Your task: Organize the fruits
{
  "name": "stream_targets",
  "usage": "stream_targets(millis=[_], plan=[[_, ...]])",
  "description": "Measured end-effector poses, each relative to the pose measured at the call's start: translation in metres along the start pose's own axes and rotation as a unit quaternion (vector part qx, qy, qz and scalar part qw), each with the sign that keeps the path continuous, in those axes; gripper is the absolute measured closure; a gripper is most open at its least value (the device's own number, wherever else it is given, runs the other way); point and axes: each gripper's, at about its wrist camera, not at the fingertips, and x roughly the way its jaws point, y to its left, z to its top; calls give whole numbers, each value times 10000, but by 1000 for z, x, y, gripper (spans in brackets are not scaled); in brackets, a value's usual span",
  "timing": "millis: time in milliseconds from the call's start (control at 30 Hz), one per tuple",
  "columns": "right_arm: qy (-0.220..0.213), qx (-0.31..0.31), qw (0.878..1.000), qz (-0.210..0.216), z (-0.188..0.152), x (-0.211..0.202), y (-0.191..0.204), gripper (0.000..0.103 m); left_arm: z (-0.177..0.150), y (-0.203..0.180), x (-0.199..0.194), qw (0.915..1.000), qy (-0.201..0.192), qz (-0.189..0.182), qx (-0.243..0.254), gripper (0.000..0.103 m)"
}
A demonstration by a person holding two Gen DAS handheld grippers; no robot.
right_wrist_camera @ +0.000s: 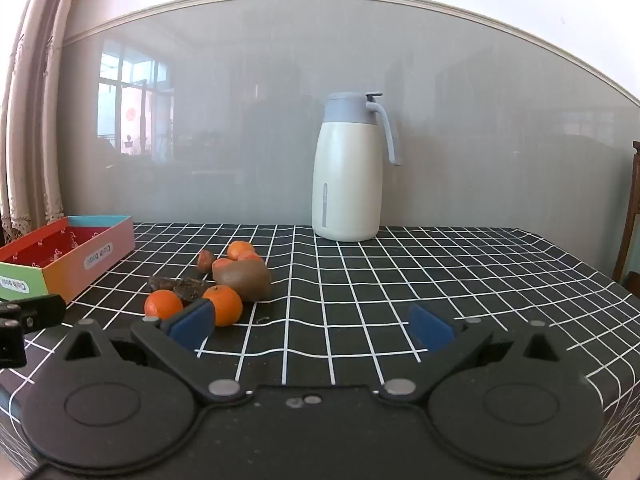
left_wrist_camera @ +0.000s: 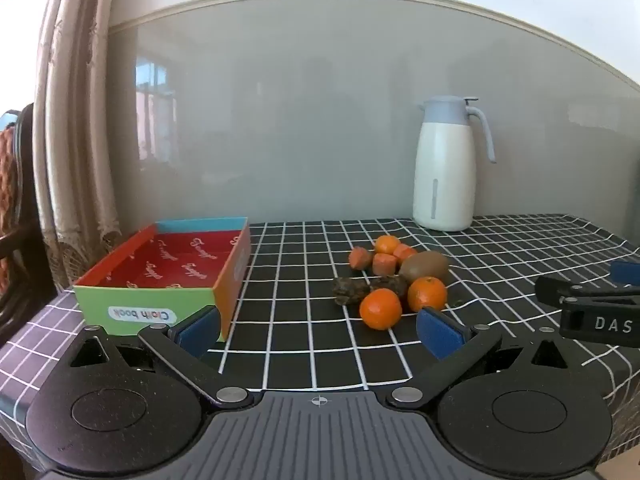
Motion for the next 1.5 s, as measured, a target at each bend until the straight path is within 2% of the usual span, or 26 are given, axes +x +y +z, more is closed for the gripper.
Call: stream_targets(millis=[167, 233, 300, 1500], plan=[[8, -8, 10000, 4, 0, 0, 0, 0, -2, -11, 2, 9994, -87, 233, 253, 0], [11, -3, 10000, 9, 0, 0, 0, 0, -1, -15, -1, 9991, -121, 211, 345, 0], [-2, -8, 10000, 3, 0, 0, 0, 0, 0, -7, -4, 9997, -132, 117, 143, 0], [7, -44, 10000, -1, 0, -1, 2, 0, -1, -1, -3, 9998, -127, 88, 102, 0]])
